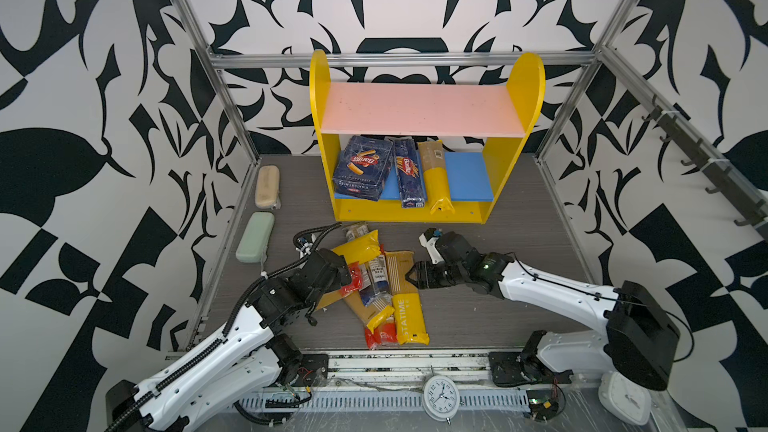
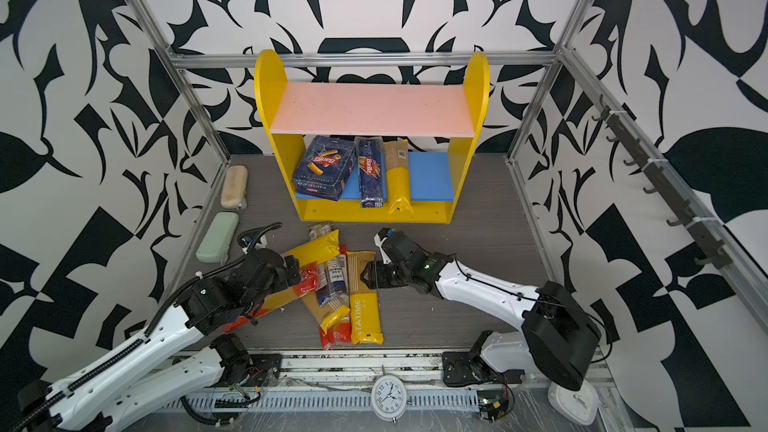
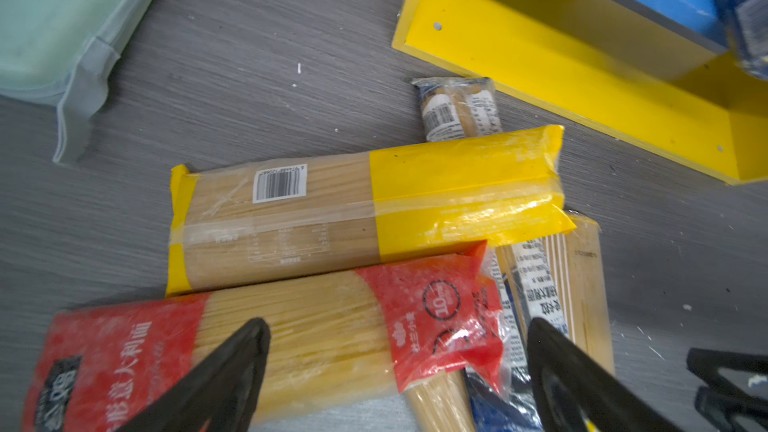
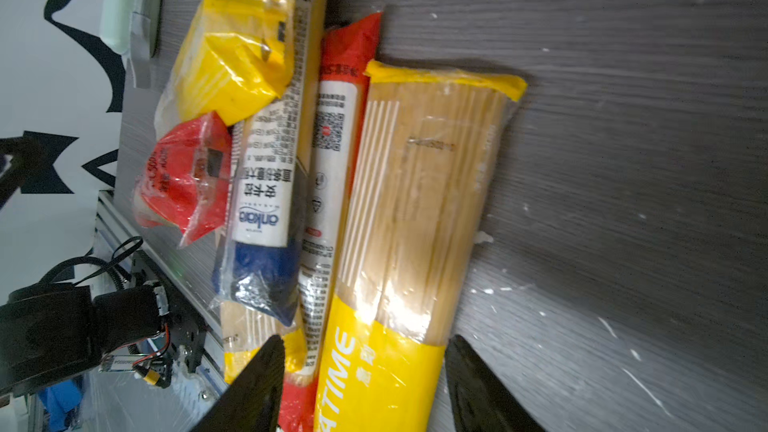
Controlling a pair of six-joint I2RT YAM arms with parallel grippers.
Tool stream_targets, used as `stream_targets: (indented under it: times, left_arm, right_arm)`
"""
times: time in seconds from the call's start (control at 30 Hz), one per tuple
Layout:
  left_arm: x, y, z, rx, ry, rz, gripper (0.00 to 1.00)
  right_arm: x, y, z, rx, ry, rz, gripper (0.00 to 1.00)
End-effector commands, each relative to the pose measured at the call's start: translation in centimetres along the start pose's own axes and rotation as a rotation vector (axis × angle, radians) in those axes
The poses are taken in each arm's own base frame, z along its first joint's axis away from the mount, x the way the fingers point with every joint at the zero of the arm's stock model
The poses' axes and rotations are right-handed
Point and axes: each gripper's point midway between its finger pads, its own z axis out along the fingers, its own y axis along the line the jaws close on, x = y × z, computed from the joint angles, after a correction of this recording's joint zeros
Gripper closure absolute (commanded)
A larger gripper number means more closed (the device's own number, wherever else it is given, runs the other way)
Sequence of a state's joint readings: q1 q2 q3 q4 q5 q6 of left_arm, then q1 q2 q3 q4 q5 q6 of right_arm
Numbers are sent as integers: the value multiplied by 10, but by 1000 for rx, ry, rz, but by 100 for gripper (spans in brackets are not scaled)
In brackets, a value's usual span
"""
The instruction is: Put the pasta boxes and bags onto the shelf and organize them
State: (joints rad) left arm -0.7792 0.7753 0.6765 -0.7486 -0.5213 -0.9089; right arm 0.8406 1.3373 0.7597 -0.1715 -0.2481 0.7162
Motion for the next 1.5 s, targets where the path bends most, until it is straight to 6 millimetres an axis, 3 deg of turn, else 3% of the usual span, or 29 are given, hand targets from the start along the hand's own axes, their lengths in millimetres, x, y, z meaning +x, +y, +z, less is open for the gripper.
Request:
stream_targets:
  times: [0.0,0.17,0.43,0.63,1.27,1.47]
  left_arm:
    - [15,16,13,-53,71,-25,1]
    - [20,27,25,-53,117,-97,1]
    - [14,48,23,-76,98,-190,1]
    - [13,61,26,-98,85,-248,1]
    - [12,77,60,-125,125,-347,0]
    - [18,81,67,-130,148,-358,5]
  right_arm:
    - [-22,36,0,-90,-48,-36,36]
    - [-40,49,14,-90,-73,-83,36]
    - [-72,69,45,-119,-85,-121,35]
    - [-89,66,66,-137,-108,-65,34]
    - [-105,71,89,-251,-98,-41,34]
    - [-114,70,96,-287,-98,-9,34]
